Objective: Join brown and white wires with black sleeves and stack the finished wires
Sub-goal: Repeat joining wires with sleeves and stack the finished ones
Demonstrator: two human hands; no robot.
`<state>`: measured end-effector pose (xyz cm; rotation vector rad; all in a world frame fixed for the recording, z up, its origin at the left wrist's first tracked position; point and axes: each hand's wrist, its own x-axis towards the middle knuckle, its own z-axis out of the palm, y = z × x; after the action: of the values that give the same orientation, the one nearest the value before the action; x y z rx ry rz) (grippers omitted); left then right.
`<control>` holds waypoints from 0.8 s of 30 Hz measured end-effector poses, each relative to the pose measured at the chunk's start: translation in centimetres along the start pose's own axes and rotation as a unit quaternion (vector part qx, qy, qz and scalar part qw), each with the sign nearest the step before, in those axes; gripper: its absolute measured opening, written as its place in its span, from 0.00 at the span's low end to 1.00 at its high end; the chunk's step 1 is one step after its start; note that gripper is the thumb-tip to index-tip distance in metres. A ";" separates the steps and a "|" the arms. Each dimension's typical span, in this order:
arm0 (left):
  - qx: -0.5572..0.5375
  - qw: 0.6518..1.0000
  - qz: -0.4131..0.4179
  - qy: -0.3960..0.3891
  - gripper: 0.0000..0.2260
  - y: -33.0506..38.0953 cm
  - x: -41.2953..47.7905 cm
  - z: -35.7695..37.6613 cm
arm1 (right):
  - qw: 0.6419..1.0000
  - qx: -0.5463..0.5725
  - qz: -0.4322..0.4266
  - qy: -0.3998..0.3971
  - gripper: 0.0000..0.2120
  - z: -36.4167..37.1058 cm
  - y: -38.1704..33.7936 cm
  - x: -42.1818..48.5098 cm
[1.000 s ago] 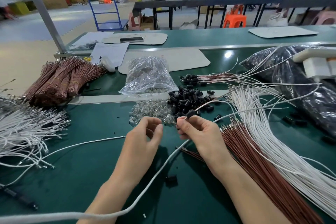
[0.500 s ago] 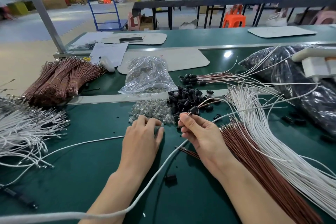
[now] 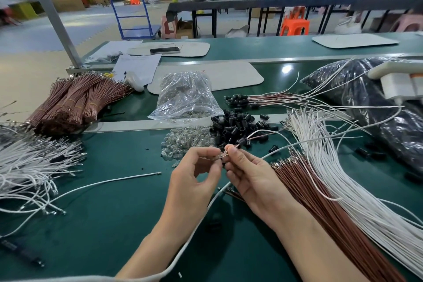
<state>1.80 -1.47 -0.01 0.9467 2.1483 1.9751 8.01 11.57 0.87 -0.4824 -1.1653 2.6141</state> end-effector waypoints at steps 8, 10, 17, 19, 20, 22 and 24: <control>0.014 1.000 0.013 0.002 0.11 -0.1 -0.1 0.1 | 1.000 0.000 -0.003 -0.001 0.06 0.0 0.2 0.1; 0.015 1.000 0.018 0.004 0.11 -0.2 -0.1 0.1 | 1.000 0.000 -0.004 -0.001 0.07 0.0 0.3 0.2; 0.008 1.000 0.022 0.010 0.10 -0.3 0.0 0.1 | 1.000 0.001 -0.007 -0.001 0.09 0.0 0.4 0.3; 0.009 1.000 0.023 0.011 0.09 -0.3 0.0 0.1 | 1.000 0.002 -0.005 -0.002 0.09 0.0 0.4 0.2; 0.009 1.000 0.023 0.011 0.09 -0.4 -0.1 0.1 | 1.000 0.003 -0.005 -0.002 0.10 0.0 0.4 0.2; 0.010 1.000 0.022 0.011 0.09 -0.4 0.0 0.1 | 1.000 0.003 -0.004 -0.003 0.10 0.0 0.4 0.2; 0.011 1.000 0.023 0.012 0.09 -0.4 -0.1 0.1 | 1.000 0.002 -0.003 -0.004 0.09 0.1 0.4 0.1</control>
<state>1.74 -1.37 -0.43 0.9900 2.1856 1.9975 7.85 11.34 0.60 -0.4663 -1.1610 2.6155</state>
